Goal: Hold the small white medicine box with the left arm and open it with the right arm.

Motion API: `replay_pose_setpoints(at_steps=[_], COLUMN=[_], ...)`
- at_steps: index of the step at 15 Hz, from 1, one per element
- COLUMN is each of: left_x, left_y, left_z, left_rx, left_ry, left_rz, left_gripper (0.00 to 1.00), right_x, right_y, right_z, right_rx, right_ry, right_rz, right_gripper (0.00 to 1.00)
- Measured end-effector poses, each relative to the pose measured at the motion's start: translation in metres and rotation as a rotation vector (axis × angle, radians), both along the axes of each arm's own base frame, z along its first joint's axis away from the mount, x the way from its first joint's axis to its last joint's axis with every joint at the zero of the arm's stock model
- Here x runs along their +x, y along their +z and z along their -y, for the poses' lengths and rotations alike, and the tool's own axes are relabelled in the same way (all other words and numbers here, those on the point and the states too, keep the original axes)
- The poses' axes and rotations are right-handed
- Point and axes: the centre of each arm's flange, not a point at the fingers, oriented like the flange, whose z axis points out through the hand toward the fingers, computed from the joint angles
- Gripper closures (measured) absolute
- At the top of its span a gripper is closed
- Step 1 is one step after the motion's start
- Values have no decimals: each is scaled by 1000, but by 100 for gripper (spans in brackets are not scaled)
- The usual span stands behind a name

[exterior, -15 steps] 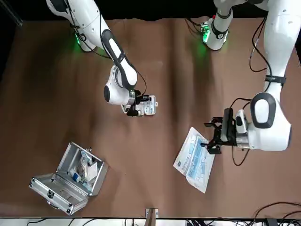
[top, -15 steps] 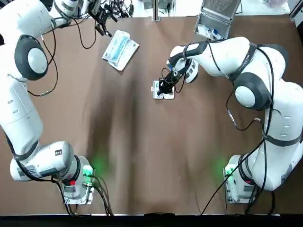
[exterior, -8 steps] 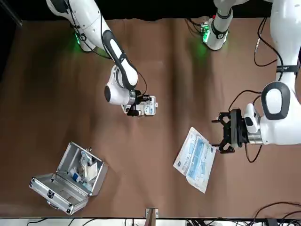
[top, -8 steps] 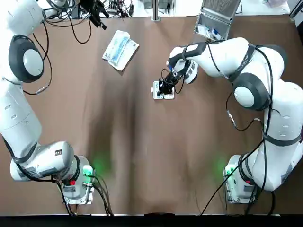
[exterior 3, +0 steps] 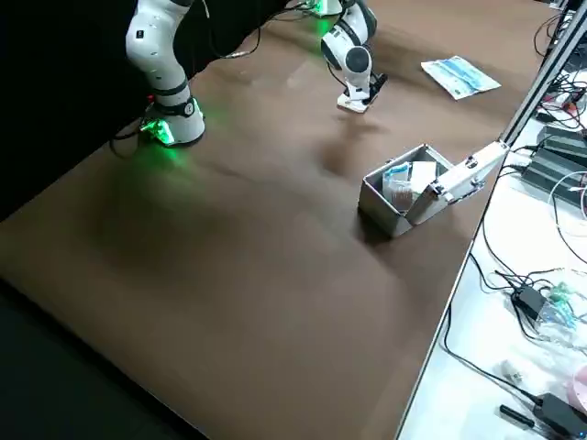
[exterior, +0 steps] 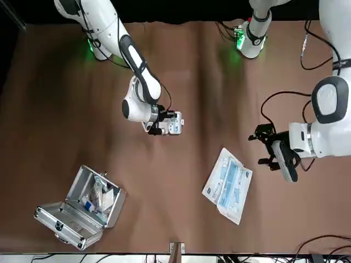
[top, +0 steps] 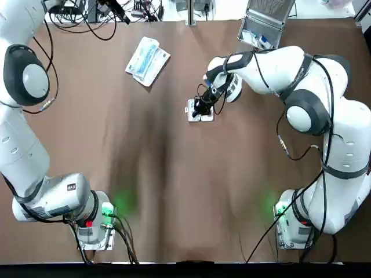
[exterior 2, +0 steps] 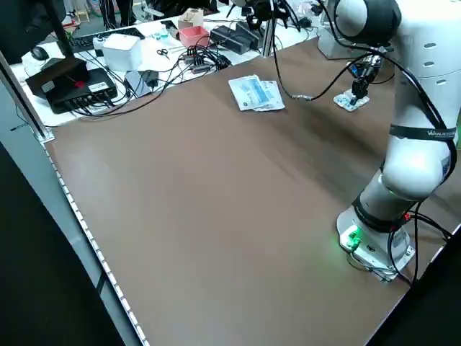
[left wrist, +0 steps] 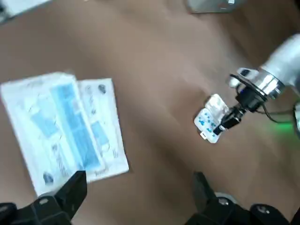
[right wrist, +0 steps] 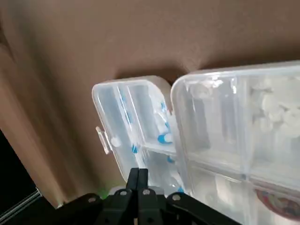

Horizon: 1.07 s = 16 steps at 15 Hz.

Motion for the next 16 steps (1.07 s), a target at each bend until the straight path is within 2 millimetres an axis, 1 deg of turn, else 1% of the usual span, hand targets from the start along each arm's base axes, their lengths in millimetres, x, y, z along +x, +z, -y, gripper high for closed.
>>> replay_pose_setpoints(at_steps=[2, 4, 8, 10, 11, 12, 13, 15, 16], left_x=[-3, -5, -9, -12, -14, -17, -26, -36, -40], left_y=[8, 13, 15, 16, 20, 26, 42, 60, 74], left_z=[0, -1, -3, -1, -1, -2, -5, -9, -10], left_rx=[76, 166, 383, 456, 486, 510, 556, 576, 577], left_ry=[90, 139, 240, 344, 411, 470, 526, 550, 559], left_rz=[-41, -47, -55, -88, -103, -111, -124, -130, -119], left_gripper=[0, 0, 0, 0, 0, 0, 0, 0, 0], right_x=[3, 7, 15, 20, 24, 28, 39, 53, 60], right_y=[3, 11, 30, 43, 50, 57, 73, 92, 103], right_z=[-1, -4, -5, -2, 1, 5, 17, 39, 52], right_rx=[2, 10, 31, 52, 63, 73, 84, 86, 79], right_ry=[-11, -17, -22, -20, -19, -14, 16, 60, 78], right_rz=[-3, 6, 27, 26, 26, 27, 35, 27, 24], right_gripper=[99, 99, 99, 99, 99, 99, 99, 99, 99])
